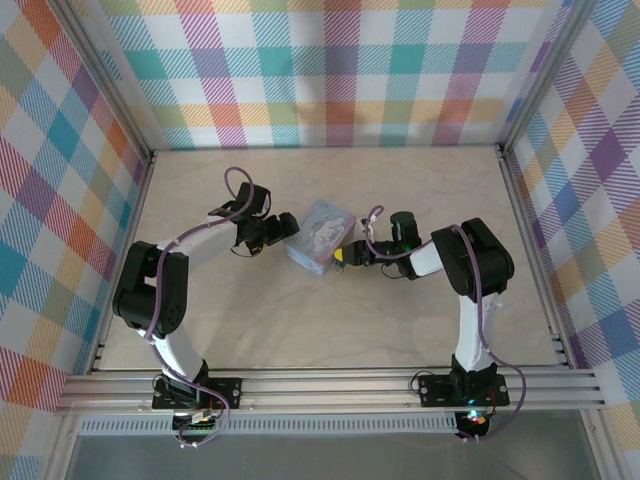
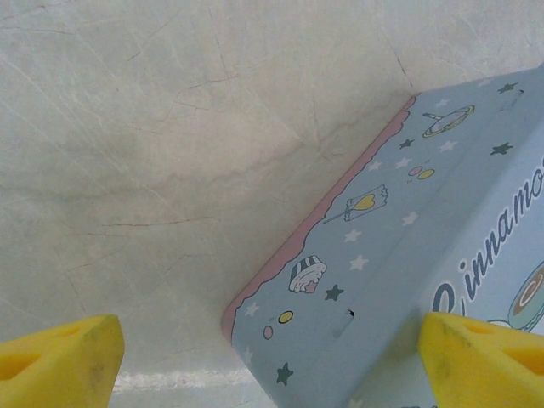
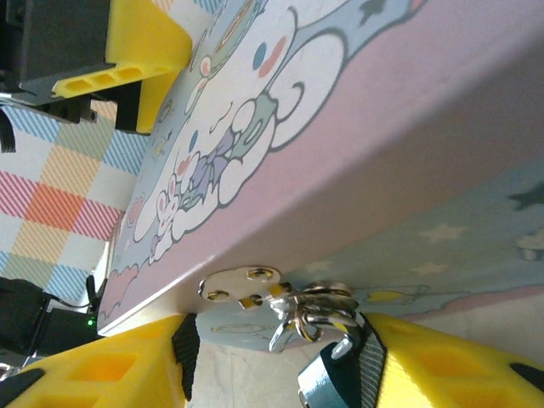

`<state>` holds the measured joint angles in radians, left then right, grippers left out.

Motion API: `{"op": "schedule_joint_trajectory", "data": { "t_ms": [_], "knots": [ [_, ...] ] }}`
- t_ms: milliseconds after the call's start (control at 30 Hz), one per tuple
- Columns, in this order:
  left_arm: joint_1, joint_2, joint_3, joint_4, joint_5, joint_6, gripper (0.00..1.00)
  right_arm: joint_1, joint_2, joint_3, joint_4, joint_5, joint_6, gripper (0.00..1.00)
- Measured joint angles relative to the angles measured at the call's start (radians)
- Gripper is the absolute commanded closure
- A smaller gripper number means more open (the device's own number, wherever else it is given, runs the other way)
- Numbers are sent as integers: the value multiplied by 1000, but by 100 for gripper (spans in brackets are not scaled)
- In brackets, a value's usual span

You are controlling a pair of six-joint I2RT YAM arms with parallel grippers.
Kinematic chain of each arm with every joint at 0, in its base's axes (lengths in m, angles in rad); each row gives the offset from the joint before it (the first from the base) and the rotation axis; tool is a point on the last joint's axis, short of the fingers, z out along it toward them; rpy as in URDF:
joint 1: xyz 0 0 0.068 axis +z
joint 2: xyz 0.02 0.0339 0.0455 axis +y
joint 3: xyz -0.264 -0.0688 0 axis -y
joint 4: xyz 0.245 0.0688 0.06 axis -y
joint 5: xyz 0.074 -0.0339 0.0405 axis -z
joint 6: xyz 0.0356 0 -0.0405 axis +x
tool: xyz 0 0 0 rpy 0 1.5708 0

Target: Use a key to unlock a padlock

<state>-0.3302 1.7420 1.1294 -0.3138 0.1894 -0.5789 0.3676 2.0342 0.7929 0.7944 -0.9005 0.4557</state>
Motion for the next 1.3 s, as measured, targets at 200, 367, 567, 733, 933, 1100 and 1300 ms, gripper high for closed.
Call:
{"op": "schedule_joint_trajectory", "data": {
  "t_ms": [200, 367, 567, 733, 933, 1100, 1300],
  "knots": [
    [4, 0, 1, -1, 0, 0, 11, 7, 2, -22, 29, -2, 18, 60],
    [5, 0, 1, -1, -1, 0, 11, 7, 2, -44, 56, -2, 28, 65],
    [5, 0, 1, -1, -1, 0, 11, 7, 3, -70, 105, -17, 37, 69],
    [6, 0, 1, 0, -2, 0, 11, 7, 7, -79, 132, -25, 47, 79],
    [6, 0, 1, 2, -4, 0, 12, 7, 14, -79, 131, -24, 60, 90],
    [6, 0, 1, 2, -5, 0, 12, 7, 14, -78, 125, -24, 60, 98],
    [6, -1, -2, 4, -5, 0, 12, 5, 14, -78, 123, -15, 75, 100]
  ]
}}
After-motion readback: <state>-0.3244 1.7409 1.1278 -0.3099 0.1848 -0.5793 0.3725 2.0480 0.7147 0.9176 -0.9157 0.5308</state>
